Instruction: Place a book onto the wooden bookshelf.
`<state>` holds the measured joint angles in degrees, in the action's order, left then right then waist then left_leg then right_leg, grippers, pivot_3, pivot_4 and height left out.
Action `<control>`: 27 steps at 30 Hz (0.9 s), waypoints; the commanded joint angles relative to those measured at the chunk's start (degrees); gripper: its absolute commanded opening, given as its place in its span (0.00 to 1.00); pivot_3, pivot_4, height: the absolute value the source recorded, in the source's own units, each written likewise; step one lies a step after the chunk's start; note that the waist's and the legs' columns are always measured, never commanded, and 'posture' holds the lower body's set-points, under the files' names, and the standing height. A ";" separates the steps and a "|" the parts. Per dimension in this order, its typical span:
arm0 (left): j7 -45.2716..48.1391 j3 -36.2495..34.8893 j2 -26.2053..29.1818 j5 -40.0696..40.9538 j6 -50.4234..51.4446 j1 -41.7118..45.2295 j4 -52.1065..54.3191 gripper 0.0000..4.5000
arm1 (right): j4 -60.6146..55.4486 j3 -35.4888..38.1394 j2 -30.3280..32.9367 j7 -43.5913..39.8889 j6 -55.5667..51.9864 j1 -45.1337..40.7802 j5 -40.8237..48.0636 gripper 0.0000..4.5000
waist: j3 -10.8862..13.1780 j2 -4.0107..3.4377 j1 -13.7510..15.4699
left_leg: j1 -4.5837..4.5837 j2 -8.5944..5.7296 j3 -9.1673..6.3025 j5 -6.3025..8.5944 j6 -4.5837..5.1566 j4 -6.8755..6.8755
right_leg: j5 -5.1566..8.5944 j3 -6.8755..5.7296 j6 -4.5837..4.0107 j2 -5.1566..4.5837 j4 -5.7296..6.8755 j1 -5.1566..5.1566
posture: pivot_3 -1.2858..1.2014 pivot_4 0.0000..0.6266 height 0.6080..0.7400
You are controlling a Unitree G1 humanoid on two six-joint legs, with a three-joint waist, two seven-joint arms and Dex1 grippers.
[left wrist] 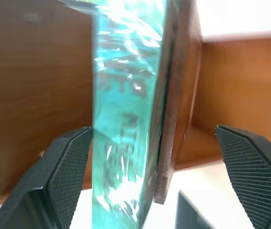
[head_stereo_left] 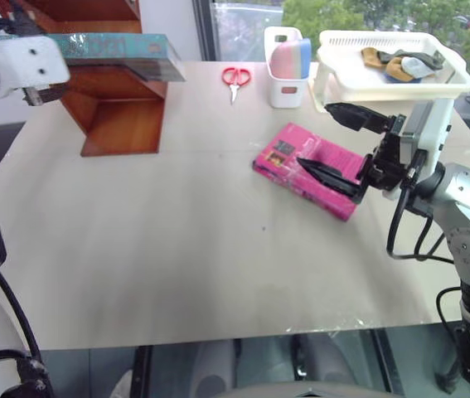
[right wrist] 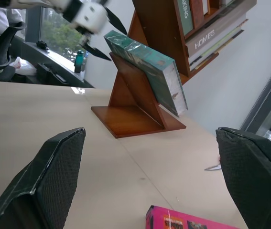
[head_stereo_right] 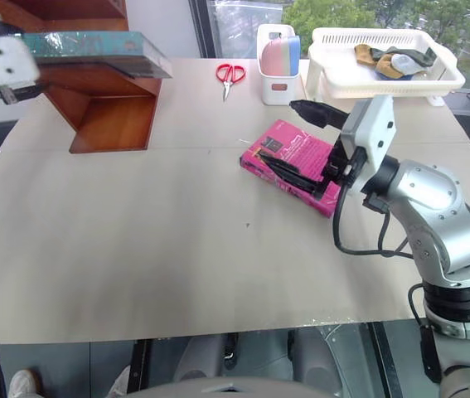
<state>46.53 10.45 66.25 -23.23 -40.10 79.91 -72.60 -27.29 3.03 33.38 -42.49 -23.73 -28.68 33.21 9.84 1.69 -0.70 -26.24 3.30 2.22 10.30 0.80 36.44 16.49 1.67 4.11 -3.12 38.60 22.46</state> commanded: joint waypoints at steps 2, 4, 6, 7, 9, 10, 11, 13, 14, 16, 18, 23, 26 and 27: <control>14.28 -14.03 2.53 21.75 4.46 -9.31 13.19 0.99 | 0.43 0.34 0.83 -1.33 0.75 0.14 -0.54 1.00 | -0.01 0.01 0.06 | -0.04 0.01 0.04 0.00 0.00 0.10 | 0.00 0.04 0.00 -0.03 0.17 0.07 | 0.52 0.24 1.00; 18.17 -21.32 1.33 33.80 18.98 -19.42 28.03 0.99 | 0.70 -0.02 1.33 -1.71 1.13 1.19 -1.78 1.00 | -0.01 0.00 -0.09 | -0.05 0.01 0.09 0.00 0.00 0.17 | 0.00 0.09 -0.01 -0.04 0.24 0.10 | 0.52 0.24 1.00; 13.99 -29.61 -1.99 46.18 39.16 -35.05 50.37 0.99 | 1.17 -0.35 1.87 -0.92 0.44 2.84 -3.51 1.00 | -0.02 0.02 -0.05 | -0.04 0.06 0.09 -0.01 0.00 0.19 | 0.00 0.13 -0.01 -0.05 0.28 0.09 | 0.52 0.24 1.00; 11.12 -32.61 -4.20 53.10 48.52 -43.07 61.41 0.99 | 1.79 -0.31 1.85 0.36 -1.39 3.53 -3.60 1.00 | -0.05 -0.03 -0.24 | -0.06 0.12 -0.04 -0.01 -0.01 0.28 | 0.00 0.05 -0.02 -0.05 0.39 0.06 | 0.52 0.24 1.00; 2.93 -36.11 -10.01 63.37 60.42 -54.62 78.34 0.99 | 3.62 -0.04 2.13 3.90 -2.90 4.81 -6.70 1.00 | -0.06 -0.11 -0.29 | 0.09 0.33 -0.19 0.00 0.00 0.32 | -0.01 0.16 -0.01 -0.13 0.39 -0.06 | 0.52 0.24 1.00; -1.22 -36.54 -13.63 66.89 63.46 -58.65 84.17 0.99 | 4.18 0.18 2.43 4.56 -2.87 5.66 -7.80 1.00 | -0.05 -0.08 -0.15 | 0.24 0.33 -0.22 0.00 0.00 0.31 | -0.01 0.20 -0.01 -0.15 0.33 -0.22 | 0.52 0.24 1.00; -4.92 -35.95 -16.62 66.75 65.15 -62.28 88.47 0.99 | 4.48 0.34 2.71 4.70 -2.24 6.61 -8.74 1.00 | -0.04 -0.06 -0.05 | 0.40 0.29 -0.21 0.01 0.00 0.34 | 0.00 0.12 -0.02 -0.16 0.37 -0.40 | 0.52 0.24 1.00; -10.33 -33.54 -21.83 65.18 66.99 -68.27 94.71 0.99 | 4.09 0.71 3.31 4.74 -1.93 9.23 -9.68 1.00 | -0.05 -0.05 -0.03 | 0.45 0.25 -0.07 0.01 0.00 0.37 | -0.01 0.07 -0.02 -0.03 0.39 -0.48 | 0.52 0.24 1.00; -12.16 -32.29 -23.76 63.98 67.39 -70.34 96.81 0.99 | 3.63 1.15 3.86 4.19 -1.84 10.86 -9.70 1.00 | -0.06 -0.05 0.01 | 0.58 0.15 -0.06 0.01 0.00 0.37 | -0.01 0.08 -0.03 0.01 0.38 -0.60 | 0.52 0.24 1.00; -13.23 -30.51 -25.35 61.21 67.11 -73.60 98.90 0.99 | 2.97 2.31 5.17 3.12 -1.88 13.59 -9.66 1.00 | -0.06 -0.06 0.05 | 0.69 0.15 -0.13 0.01 0.00 0.36 | 0.00 0.04 -0.04 0.06 0.37 -0.73 | 0.52 0.24 1.00; -12.04 -31.44 -26.64 61.16 66.37 -77.48 97.90 0.99 | 1.75 3.91 8.03 1.37 -0.99 17.92 -10.64 1.00 | -0.09 -0.11 0.07 | 0.69 0.11 -0.12 0.01 0.00 0.36 | 0.00 0.07 -0.05 0.06 0.35 -0.73 | 0.52 0.24 1.00; -3.83 -38.33 -23.13 58.52 63.06 -89.32 93.81 0.99 | -1.58 16.72 15.12 -5.34 -0.88 33.51 -8.39 1.00 | -0.11 -0.13 0.14 | 0.68 0.05 -0.08 0.02 0.01 0.30 | 0.02 0.09 -0.07 0.00 0.21 -0.73 | 0.52 0.24 1.00; 0.89 -41.39 -20.34 57.80 61.57 -92.38 90.91 0.99 | -2.31 22.04 16.57 -7.42 -1.23 38.63 -7.21 1.00 | -0.12 -0.13 0.02 | 0.78 0.09 -0.07 0.02 0.00 0.26 | 0.14 0.07 -0.28 0.01 0.24 -0.75 | 0.52 0.24 1.00; 1.86 -41.47 -19.83 57.67 61.18 -92.29 90.11 0.99 | -2.41 23.18 16.82 -7.95 -1.23 39.82 -7.05 1.00 | -0.15 -0.16 0.05 | 0.84 0.11 -0.05 0.02 -0.01 0.26 | 0.17 0.08 -0.32 0.01 0.23 -0.78 | 0.52 0.24 1.00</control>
<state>46.28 -29.08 45.52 34.89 22.94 -12.45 17.42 -27.36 23.22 49.28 -49.34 -25.41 10.60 25.05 9.69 1.53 -0.65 -25.32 3.42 2.22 10.32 0.79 36.69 16.67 1.76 3.77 -3.15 38.82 21.66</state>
